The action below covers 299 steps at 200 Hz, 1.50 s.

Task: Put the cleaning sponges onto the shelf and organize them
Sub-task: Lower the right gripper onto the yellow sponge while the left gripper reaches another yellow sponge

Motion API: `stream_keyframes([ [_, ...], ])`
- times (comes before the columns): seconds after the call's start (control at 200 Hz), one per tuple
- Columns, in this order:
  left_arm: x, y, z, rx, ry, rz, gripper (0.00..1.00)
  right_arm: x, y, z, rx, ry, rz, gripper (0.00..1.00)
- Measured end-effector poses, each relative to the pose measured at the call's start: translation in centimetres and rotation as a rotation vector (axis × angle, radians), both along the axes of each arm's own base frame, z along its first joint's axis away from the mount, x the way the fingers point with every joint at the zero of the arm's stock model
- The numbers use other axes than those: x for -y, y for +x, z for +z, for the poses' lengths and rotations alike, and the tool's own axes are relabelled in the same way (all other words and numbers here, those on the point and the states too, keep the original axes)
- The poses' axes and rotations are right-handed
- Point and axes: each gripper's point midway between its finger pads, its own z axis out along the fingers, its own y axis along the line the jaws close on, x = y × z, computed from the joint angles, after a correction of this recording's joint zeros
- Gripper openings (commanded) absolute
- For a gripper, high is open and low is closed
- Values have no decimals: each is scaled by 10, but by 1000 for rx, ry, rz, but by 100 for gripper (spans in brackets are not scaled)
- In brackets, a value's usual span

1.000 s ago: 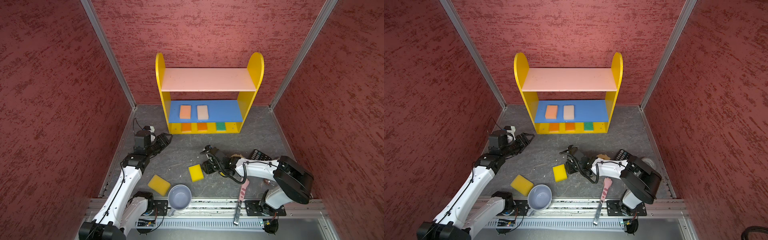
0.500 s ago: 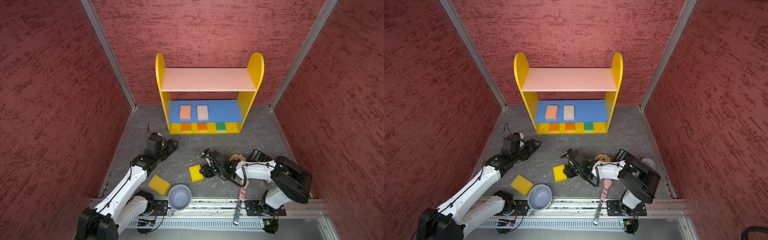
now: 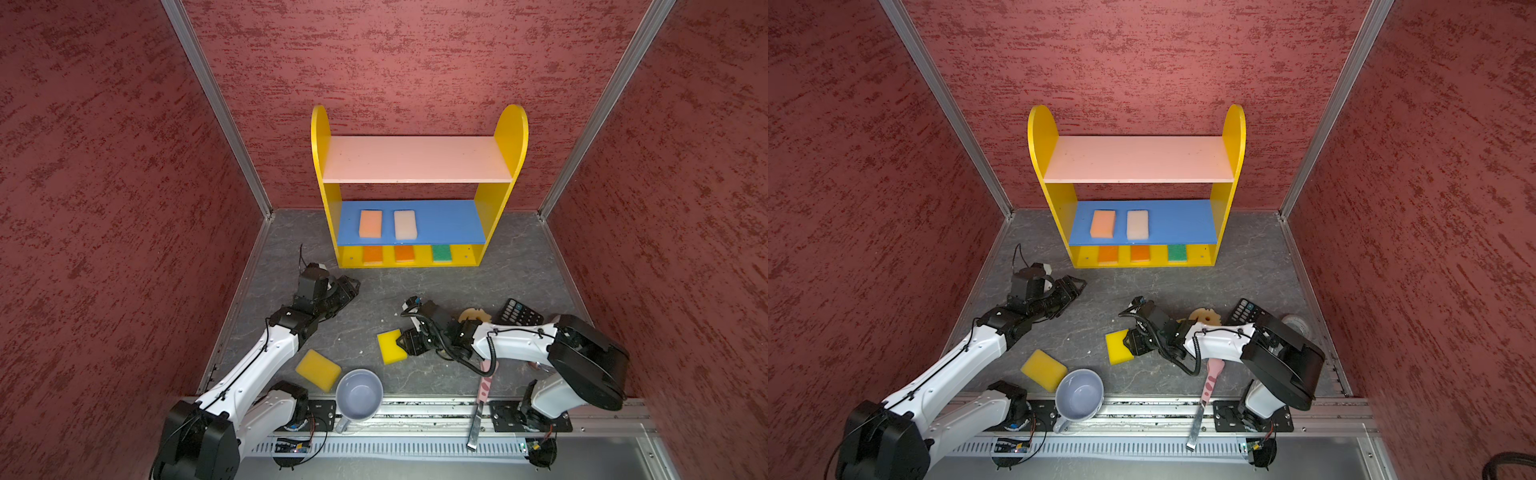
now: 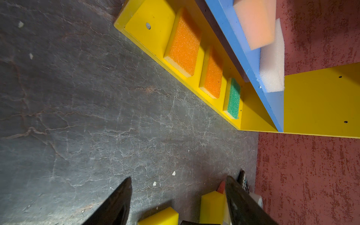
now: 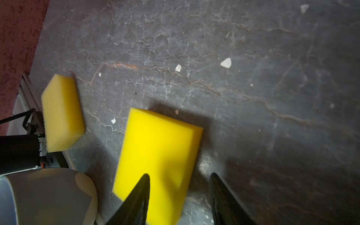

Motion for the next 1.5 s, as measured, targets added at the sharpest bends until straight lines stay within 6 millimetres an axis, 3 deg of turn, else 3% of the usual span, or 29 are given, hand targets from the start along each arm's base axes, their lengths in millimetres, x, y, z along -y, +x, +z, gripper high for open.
stream_keyframes([
  [0.225, -1, -3, 1, 10, 22, -20, 76, -11, -4, -17, -35, -32, 11, 50],
  [0.371, -10, -11, 1, -3, 75, -9, 79, -17, 1, -15, -26, -30, 2, 54],
  [0.496, -33, -20, 6, -24, 135, 59, 79, -15, 10, -10, 15, -76, -9, 55],
  [0.616, -70, -32, 7, -78, 190, 176, 81, -22, 28, 11, 109, -101, -9, 58],
  [0.746, -106, -58, -6, -212, 271, 276, 90, -25, 41, 34, 197, -103, -12, 59],
  [0.842, -115, -78, -14, -302, 331, 287, 91, -26, 46, 41, 229, -109, -12, 59],
  [0.977, -114, -92, -24, -421, 379, 247, 92, -24, 47, 41, 243, -122, -6, 60],
  [1.117, -100, -102, -41, -540, 432, 153, 92, -24, 48, 41, 247, -124, -3, 60],
  [1.227, -91, -112, -49, -597, 436, 104, 88, -24, 49, 41, 248, -123, -5, 60],
  [1.318, -87, -120, -56, -636, 428, 84, 77, -23, 51, 41, 249, -122, -10, 60],
  [1.498, -75, -146, -85, -745, 439, 31, 73, -20, 53, 39, 248, -125, -18, 60],
])
